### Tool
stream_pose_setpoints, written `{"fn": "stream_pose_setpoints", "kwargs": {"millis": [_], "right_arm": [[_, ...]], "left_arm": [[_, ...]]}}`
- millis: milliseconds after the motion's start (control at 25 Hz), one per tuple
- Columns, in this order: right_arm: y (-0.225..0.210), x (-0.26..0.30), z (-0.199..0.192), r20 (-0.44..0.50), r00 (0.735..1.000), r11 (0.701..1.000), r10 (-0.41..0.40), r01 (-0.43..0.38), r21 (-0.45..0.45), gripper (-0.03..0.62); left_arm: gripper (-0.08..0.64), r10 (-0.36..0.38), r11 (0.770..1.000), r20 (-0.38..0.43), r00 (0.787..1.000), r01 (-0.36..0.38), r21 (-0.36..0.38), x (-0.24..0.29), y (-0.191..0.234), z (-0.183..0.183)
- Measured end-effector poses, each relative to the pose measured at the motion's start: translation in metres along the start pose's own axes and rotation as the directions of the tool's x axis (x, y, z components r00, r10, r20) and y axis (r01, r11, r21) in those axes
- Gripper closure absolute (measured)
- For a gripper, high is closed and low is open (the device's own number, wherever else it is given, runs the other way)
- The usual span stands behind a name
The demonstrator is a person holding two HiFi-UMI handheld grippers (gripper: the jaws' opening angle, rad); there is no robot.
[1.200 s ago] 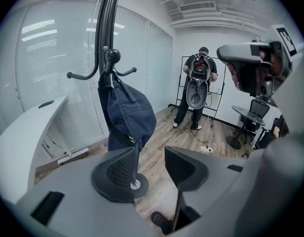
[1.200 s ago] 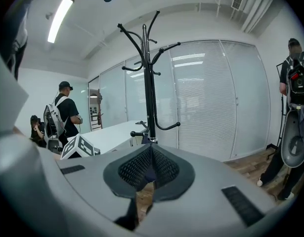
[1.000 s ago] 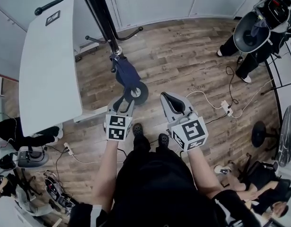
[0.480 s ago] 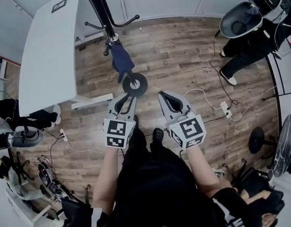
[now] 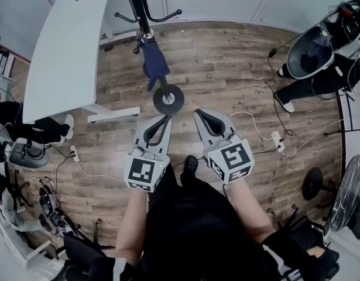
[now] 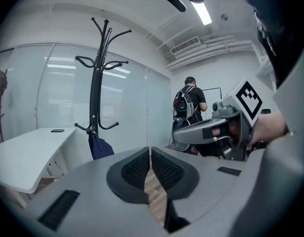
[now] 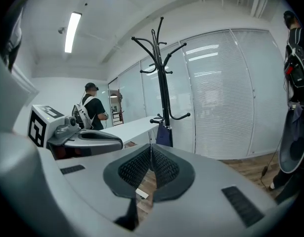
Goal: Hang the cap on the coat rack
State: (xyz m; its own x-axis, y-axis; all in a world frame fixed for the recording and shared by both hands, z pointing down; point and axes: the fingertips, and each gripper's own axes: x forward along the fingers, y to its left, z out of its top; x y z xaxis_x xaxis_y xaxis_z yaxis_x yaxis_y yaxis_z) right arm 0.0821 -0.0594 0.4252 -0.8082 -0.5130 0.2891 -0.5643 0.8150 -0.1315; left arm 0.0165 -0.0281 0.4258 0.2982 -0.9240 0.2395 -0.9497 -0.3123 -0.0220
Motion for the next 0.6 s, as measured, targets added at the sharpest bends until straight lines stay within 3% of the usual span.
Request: {"fn": "stream_pose_setpoints", "kwargs": {"millis": [400, 600], "right_arm": [[0.028, 0.009, 0.019, 0.051, 0.998, 0.998, 0.044, -0.042, -0.048, 0.561], [0.032, 0.013, 0.024, 0.052, 0.997, 0.995, 0.049, -0.044, -0.094, 0.563]], "left_arm": [[0.545, 0.070, 0.996, 0.067, 0.995, -0.066, -0.057, -0.013, 0.017, 0.020], [0.545, 0.070, 0.996, 0.076, 0.995, -0.065, -0.065, -0.014, 0.022, 0.026]]}}
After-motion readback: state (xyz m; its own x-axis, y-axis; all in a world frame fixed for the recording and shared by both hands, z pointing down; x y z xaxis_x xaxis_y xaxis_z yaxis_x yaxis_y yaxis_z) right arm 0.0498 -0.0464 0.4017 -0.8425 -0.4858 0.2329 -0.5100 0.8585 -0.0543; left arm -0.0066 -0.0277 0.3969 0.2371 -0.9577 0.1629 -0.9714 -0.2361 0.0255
